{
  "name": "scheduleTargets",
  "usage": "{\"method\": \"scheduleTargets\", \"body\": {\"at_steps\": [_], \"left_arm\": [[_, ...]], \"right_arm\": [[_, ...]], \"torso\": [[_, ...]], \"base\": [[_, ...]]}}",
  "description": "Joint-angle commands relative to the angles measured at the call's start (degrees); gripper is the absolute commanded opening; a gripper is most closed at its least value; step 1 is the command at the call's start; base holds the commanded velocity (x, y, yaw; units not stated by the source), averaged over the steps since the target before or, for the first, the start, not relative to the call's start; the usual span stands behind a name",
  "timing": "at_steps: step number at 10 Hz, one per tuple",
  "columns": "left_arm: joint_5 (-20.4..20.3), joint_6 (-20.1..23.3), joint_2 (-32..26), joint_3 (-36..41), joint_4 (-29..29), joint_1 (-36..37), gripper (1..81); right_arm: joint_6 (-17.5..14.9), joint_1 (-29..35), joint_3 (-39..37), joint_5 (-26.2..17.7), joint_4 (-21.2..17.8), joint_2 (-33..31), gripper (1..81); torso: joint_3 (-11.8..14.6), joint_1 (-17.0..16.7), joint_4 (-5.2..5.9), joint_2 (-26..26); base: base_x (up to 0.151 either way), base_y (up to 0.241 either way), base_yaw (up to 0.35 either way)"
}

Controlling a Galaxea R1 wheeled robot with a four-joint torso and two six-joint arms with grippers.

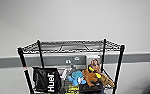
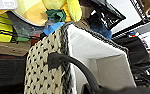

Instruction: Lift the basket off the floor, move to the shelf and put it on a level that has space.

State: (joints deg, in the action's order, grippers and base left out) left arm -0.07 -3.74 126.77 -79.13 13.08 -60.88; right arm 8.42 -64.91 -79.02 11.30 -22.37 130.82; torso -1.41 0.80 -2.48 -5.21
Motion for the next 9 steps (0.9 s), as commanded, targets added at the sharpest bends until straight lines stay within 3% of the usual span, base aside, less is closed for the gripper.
{"method": "scheduleTargets", "body": {"at_steps": [1,9], "left_arm": [[-0.7,0.4,-5.8,9.3,-1.0,6.7,1.0],[-1.1,0.1,-15.8,25.5,-2.4,12.1,1.0]], "right_arm": [[0.4,7.2,8.8,-1.6,1.7,-5.5,1.0],[0.5,13.8,23.0,-1.6,1.6,-13.9,1.0]], "torso": [[0.0,0.0,0.0,0.0],[0.0,0.0,0.0,0.0]], "base": [[0.0,0.0,0.0],[0.0,0.0,0.0]]}}
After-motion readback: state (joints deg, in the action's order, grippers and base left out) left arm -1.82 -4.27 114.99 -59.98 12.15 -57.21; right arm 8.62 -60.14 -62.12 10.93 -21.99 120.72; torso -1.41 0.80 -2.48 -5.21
